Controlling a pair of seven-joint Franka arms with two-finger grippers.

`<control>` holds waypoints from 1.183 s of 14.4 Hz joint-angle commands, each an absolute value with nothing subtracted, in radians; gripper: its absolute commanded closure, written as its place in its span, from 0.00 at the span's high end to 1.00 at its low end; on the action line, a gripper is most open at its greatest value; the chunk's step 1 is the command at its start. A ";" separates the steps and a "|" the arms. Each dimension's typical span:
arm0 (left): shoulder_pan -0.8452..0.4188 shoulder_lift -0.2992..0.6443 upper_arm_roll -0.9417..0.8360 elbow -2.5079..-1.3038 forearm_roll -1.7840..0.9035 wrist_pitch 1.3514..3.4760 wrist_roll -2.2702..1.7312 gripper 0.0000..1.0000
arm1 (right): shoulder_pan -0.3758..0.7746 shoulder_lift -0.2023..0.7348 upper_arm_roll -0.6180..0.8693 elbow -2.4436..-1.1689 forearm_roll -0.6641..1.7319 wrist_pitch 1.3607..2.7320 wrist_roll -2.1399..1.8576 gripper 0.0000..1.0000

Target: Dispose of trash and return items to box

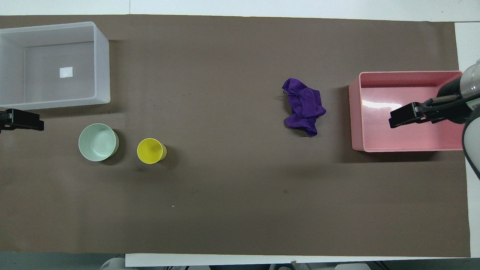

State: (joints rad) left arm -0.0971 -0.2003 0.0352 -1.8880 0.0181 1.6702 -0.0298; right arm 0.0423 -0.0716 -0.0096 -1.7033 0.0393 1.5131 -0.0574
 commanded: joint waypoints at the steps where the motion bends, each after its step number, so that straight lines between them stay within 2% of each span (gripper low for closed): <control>1: -0.094 -0.193 0.035 -1.867 0.015 1.649 -0.034 1.00 | 0.035 -0.097 -0.006 -1.729 0.031 1.535 -0.037 0.99; 4: -0.094 -0.193 0.035 -1.867 0.017 1.649 -0.034 1.00 | 0.026 -0.097 -0.008 -1.735 0.041 1.543 -0.035 0.99; 6: -0.094 -0.193 0.035 -1.867 0.015 1.649 -0.034 1.00 | 0.040 -0.086 -0.006 -1.747 0.040 1.609 -0.040 0.99; 8: -0.094 -0.193 0.035 -1.867 0.015 1.649 -0.034 1.00 | 0.066 -0.026 0.000 -1.743 0.043 1.644 -0.035 0.99; 13: -0.094 -0.193 0.035 -1.867 0.015 1.649 -0.034 1.00 | 0.181 0.144 0.002 -1.755 0.044 1.859 0.021 0.99; 17: -0.094 -0.193 0.035 -1.867 0.015 1.649 -0.034 1.00 | 0.244 0.210 0.002 -1.887 0.044 2.112 0.072 0.99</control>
